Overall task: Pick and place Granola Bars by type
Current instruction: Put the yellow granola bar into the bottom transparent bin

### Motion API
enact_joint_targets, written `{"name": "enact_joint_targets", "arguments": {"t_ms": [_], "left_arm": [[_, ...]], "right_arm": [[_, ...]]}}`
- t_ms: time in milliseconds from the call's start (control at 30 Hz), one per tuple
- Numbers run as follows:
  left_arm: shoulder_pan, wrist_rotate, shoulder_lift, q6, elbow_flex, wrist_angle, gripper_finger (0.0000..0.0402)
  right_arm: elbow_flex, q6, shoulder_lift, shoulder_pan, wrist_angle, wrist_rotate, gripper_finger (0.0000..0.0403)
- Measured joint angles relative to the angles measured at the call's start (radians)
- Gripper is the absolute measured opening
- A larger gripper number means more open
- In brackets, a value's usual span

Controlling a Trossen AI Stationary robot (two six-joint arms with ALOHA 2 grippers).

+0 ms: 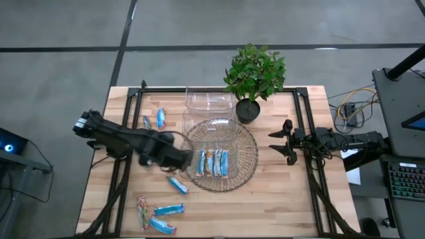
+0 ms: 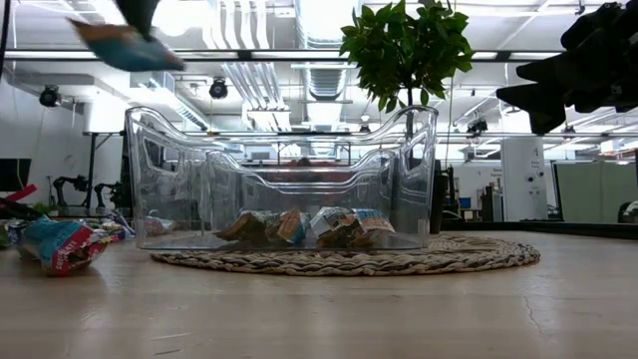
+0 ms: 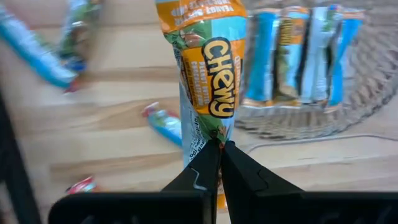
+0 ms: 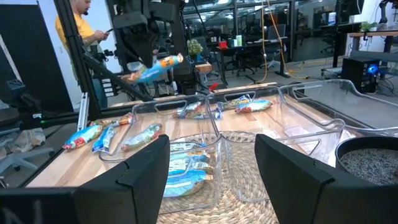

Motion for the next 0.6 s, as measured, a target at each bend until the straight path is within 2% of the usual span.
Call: {"name": "enact_joint_targets", "arguments": {"t_ms": [233, 600], "left_arm": [[0.075, 0.019, 0.091, 0.127, 0.028, 0.139, 0.0], [0.147, 0.081, 0.238, 0.229, 0.035, 0.159, 0.0]], "right_arm": [[0.0, 0.0, 0.0, 0.0, 0.0, 0.0, 0.0224], [0.0, 0.0, 0.0, 0.0, 0.0, 0.0, 0.0224]]}}
